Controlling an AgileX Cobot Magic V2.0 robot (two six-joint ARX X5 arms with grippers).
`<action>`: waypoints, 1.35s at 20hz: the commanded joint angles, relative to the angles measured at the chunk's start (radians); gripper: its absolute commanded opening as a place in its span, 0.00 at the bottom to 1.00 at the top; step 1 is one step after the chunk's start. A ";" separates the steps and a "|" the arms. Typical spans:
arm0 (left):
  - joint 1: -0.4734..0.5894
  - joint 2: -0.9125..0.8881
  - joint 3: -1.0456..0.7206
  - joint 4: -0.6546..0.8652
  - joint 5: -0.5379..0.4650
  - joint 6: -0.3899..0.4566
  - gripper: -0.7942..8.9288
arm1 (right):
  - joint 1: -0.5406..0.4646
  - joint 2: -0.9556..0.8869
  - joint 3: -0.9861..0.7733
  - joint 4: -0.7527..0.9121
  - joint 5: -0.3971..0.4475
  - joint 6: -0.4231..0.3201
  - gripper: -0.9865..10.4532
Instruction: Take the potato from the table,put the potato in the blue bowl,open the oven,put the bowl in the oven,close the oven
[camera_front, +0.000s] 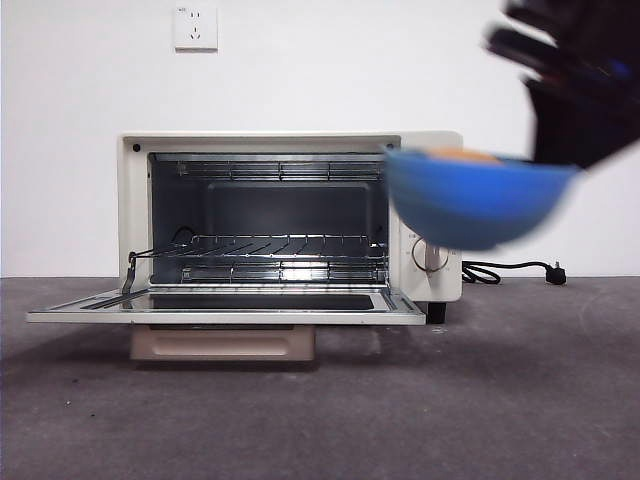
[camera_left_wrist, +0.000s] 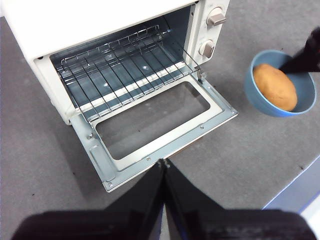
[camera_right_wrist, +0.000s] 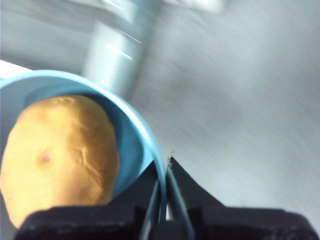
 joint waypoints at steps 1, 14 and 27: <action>-0.003 -0.001 -0.006 0.000 -0.002 0.011 0.07 | 0.072 0.034 0.046 0.060 0.003 0.060 0.07; -0.003 -0.002 -0.006 -0.032 0.005 0.016 0.07 | 0.132 0.533 0.448 0.220 0.089 0.151 0.07; -0.003 -0.002 -0.006 -0.068 0.025 0.031 0.07 | 0.085 0.620 0.457 0.326 0.141 0.228 0.08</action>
